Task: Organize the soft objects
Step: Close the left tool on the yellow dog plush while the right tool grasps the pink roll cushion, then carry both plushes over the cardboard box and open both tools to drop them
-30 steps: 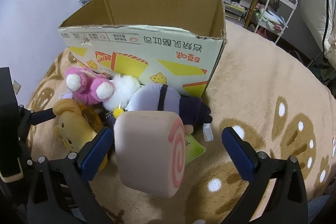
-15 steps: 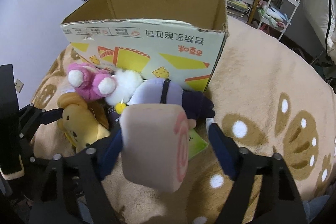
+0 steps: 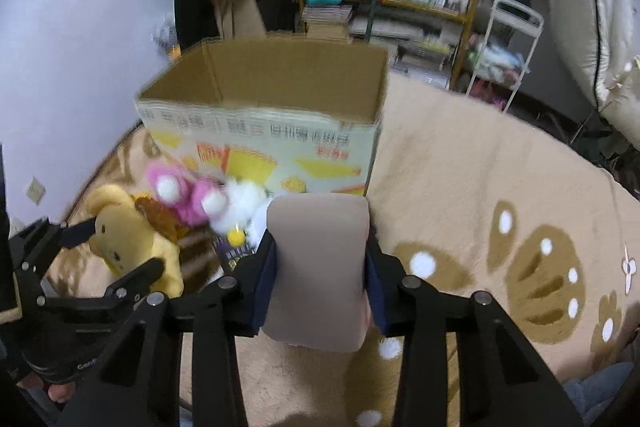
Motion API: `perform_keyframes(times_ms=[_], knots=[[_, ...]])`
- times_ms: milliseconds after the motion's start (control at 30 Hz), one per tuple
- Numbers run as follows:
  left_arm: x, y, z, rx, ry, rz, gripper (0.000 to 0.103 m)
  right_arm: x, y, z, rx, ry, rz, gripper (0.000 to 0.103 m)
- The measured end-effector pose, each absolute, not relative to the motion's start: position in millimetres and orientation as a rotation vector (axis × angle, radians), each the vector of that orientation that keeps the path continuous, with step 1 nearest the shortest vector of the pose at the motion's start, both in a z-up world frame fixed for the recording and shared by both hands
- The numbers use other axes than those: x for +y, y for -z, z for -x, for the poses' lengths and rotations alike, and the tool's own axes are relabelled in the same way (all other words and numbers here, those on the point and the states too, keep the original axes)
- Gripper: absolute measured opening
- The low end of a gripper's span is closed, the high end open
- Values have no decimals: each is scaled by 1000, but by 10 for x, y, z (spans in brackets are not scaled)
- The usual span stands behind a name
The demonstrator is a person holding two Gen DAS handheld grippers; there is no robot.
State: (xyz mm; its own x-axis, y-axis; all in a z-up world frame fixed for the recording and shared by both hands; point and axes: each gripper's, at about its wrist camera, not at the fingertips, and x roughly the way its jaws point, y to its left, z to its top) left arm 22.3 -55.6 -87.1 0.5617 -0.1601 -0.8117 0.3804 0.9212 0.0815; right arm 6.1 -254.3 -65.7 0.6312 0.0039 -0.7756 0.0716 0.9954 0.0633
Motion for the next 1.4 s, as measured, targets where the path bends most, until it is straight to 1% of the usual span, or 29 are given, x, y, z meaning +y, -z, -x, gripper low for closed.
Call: perform_keyframes(times_ms=[200,333,500,633,867,1100,1400], knots=[[-419,432,30,727,277,-245,75,-2595,418,82,775,43,-120,42],[-303,169,109,592,235,-212,75,-2558,228,186,660,57,-113,42],[-188,-51,55,503,206,-173,75,-2516,17,320,541,81,-81,42],[-150,-166,48,447,209,-154,75,-2480,-71,331,500,89,-62,42],[-181,-292,29,388,225,-150,76,-2438,-171,275,464,68,-39,42],[-315,-379,-108,370,238,-195,76,-2432,-305,162,441,65,-21,42],[-368,-382,-633,456,260,-149,76,-2502,-395,-108,430,66,-21,42]])
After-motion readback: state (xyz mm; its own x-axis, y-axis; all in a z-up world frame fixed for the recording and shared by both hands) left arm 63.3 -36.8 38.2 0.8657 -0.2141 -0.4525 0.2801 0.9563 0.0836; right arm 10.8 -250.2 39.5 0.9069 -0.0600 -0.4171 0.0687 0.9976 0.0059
